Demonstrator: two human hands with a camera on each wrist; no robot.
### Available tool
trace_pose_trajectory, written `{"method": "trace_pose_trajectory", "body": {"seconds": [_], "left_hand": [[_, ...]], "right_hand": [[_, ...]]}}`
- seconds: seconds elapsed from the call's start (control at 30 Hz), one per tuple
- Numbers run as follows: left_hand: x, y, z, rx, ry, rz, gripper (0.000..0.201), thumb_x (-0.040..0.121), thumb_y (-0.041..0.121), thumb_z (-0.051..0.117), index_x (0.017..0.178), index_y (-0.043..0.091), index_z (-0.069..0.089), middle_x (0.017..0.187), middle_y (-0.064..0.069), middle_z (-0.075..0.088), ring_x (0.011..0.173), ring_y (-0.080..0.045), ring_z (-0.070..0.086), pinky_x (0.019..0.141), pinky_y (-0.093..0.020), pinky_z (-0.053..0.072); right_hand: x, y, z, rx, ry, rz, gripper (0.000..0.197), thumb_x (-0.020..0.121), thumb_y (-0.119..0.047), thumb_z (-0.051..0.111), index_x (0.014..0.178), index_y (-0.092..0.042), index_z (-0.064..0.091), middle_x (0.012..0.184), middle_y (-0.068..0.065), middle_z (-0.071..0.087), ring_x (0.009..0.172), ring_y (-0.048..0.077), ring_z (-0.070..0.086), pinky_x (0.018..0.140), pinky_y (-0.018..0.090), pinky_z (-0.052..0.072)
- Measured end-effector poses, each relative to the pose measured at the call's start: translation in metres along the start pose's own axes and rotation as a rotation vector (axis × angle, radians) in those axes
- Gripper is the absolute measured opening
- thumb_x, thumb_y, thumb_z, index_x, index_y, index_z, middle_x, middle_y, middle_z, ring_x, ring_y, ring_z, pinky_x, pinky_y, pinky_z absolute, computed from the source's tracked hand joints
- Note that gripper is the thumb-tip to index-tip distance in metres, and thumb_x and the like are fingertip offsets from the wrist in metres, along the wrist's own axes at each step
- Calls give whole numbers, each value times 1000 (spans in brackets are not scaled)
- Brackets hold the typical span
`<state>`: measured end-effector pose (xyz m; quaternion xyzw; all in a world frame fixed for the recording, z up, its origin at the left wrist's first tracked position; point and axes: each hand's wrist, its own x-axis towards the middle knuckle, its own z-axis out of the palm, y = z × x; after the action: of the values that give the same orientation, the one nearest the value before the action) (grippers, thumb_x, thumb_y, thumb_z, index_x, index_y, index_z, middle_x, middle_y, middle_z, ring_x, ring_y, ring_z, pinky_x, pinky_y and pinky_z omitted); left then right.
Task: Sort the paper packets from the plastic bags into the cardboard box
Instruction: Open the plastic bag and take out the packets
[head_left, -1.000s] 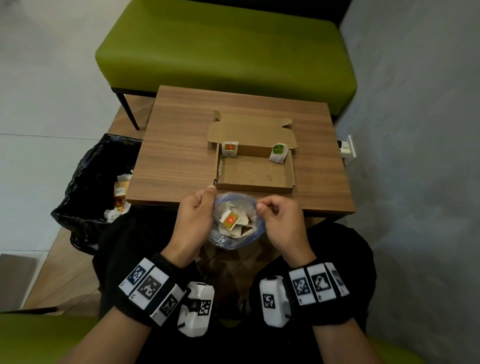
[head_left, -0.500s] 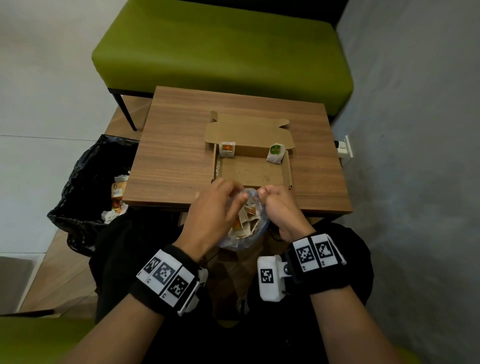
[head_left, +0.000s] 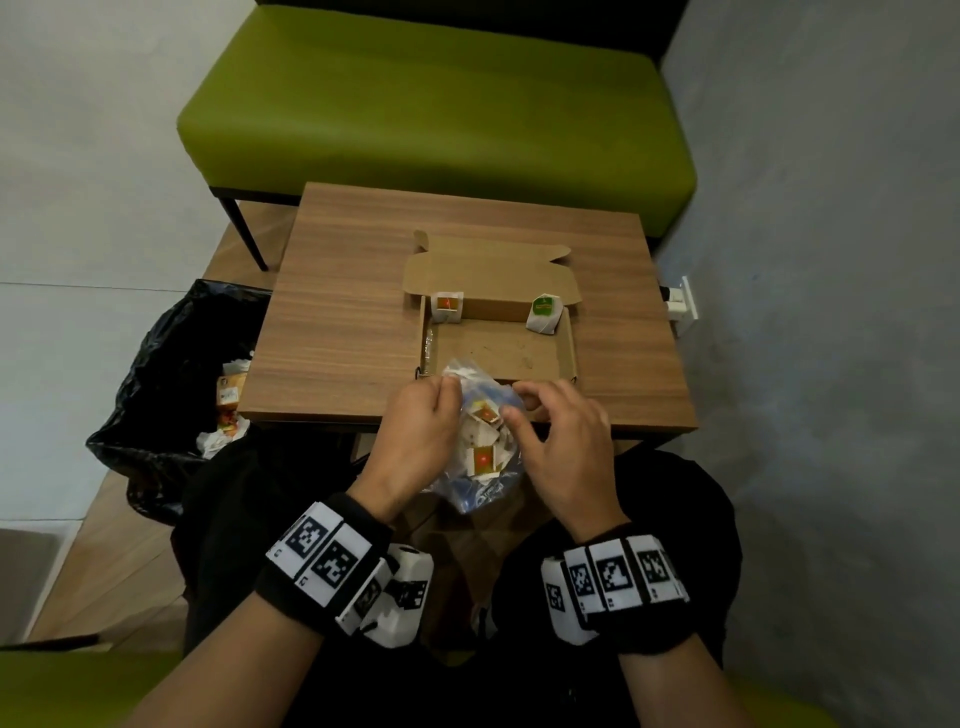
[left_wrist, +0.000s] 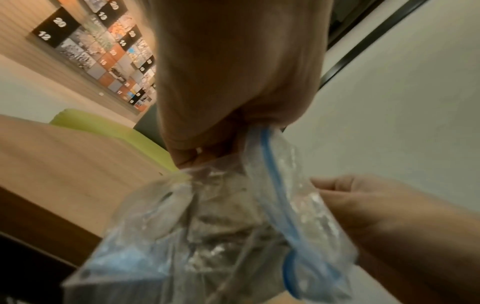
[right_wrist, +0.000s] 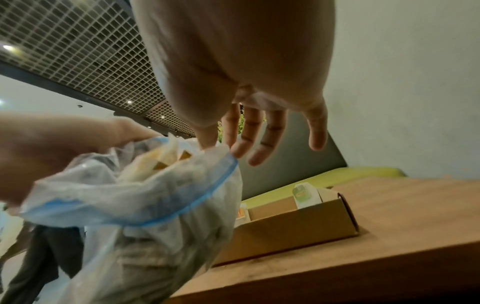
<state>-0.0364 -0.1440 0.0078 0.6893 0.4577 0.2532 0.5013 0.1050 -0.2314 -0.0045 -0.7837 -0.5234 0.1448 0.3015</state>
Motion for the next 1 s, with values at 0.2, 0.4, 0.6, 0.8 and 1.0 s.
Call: {"method": "trace_pose_trajectory", "body": {"seconds": [0.2,0.4,0.6,0.8,1.0], "left_hand": [[-4,4,-15,-198,-114,-181,47,105,25,42,63,9,56,49,5,56,44,-6,51,47,-20,41],[-1,-8,-24,215,-2,-7,29,100,43,47,90,21,63,78,8,64,65,-4,58,59,-20,40],[-1,12,-25,429,-188,247,44,88,55,55,123,28,59,104,14,60,85,0,56,73,-20,49],[3,12,-20,571,-176,327,25,95,39,56,112,25,68,94,13,68,79,3,59,74,-16,50],[-1,3,-20,445,3,295,20,100,30,52,101,20,69,83,7,66,73,-2,59,66,-21,49]], "right_hand": [[9,5,7,151,-2,-4,21,99,-31,51,101,-24,70,95,-12,60,89,14,59,84,54,50],[23,4,5,203,-161,185,26,101,-21,49,80,-32,59,82,-8,63,86,18,62,87,53,51],[29,-7,-1,112,-290,161,26,99,-13,48,77,-21,59,76,-9,61,88,19,59,95,54,45],[26,-9,-1,261,-242,132,30,102,-30,47,74,-33,58,75,-10,61,79,14,60,87,57,49],[6,-1,-8,286,-101,128,38,89,-49,64,120,-26,61,111,-13,58,104,4,57,92,34,52]]}}
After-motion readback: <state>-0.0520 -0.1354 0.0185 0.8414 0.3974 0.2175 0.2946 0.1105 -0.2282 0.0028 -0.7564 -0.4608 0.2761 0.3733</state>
